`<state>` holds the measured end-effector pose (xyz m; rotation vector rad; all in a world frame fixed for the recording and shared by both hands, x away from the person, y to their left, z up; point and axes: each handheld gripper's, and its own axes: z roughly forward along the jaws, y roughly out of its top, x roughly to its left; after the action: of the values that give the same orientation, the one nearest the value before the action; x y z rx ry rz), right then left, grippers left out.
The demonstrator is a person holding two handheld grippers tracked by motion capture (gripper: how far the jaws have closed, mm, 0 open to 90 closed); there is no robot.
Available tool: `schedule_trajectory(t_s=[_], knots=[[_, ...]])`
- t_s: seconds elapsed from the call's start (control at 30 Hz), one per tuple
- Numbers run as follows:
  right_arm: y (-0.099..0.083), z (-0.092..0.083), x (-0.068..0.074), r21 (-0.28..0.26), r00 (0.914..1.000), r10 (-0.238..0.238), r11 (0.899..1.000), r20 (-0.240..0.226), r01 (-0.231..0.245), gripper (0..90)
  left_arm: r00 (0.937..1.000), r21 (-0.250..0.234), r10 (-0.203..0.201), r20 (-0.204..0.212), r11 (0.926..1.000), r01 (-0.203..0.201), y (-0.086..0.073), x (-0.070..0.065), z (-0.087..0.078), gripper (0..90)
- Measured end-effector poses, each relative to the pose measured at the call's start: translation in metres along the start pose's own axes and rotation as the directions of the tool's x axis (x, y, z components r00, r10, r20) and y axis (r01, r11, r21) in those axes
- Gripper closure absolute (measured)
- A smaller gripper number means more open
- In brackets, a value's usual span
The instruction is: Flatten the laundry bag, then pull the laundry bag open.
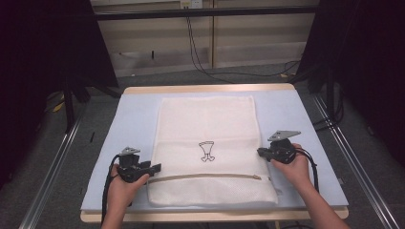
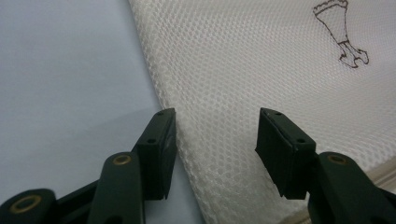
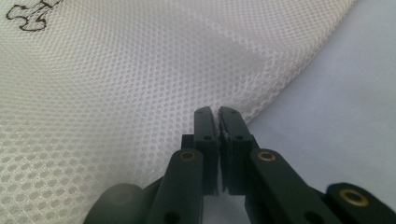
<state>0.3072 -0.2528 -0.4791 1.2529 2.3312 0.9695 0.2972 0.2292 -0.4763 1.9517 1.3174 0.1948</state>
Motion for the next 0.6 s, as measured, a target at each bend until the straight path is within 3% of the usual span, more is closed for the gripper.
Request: schedule_trajectory(t_s=[0.07, 0.1, 0.13, 0.2, 0.37, 0.4, 0.47, 0.6], knots=[[0.0, 0.0, 0.0, 0.0, 1.0, 0.004, 1.0, -0.002, -0.004, 86.6, 0.9996, 0.031, -0.027, -0.008, 0.9991, 0.028, -0.001, -0.006, -0.002, 57.2], [0.0, 0.0, 0.0, -0.006, 0.9999, 0.007, 1.0, -0.008, -0.007, 86.6, 0.9998, 0.043, -0.004, -0.019, 0.9991, 0.004, -0.001, -0.008, -0.002, 66.8], [-0.001, 0.0, 0.0, -0.007, 0.9999, 0.014, 1.0, 0.0, -0.014, 86.6, 0.9995, 0.047, 0.01, -0.03, 0.9988, -0.009, -0.001, -0.01, -0.002, 70.3], [-0.002, 0.0, 0.001, -0.014, 0.9998, 0.02, 1.0, 0.005, -0.02, 86.6, 0.9997, 0.06, -0.025, -0.006, 0.9979, 0.025, -0.002, -0.01, -0.002, 80.6], [-0.002, -0.001, 0.002, -0.009, 0.9999, 0.016, 1.0, 0.003, -0.016, 86.7, 0.9999, 0.06, -0.008, -0.008, 0.9982, 0.008, 0.001, -0.008, -0.002, 86.7], [-0.002, -0.001, 0.002, -0.01, 0.9998, 0.017, 1.0, 0.002, -0.017, 86.7, 0.9992, 0.046, 0.004, -0.04, 0.9989, -0.002, 0.003, -0.007, -0.004, 87.0], [-0.002, -0.002, 0.004, -0.015, 0.9996, 0.028, 0.999, -0.008, -0.028, 86.8, 0.9982, 0.018, 0.014, -0.059, 0.9997, -0.013, 0.006, -0.002, -0.007, 87.1], [0.003, 0.003, 0.01, -0.02, 1.0, 0.006, 1.0, 0.0, -0.006, 86.9, 0.999, 0.012, -0.018, -0.042, 0.9998, 0.018, 0.006, 0.007, -0.005, 87.0]])
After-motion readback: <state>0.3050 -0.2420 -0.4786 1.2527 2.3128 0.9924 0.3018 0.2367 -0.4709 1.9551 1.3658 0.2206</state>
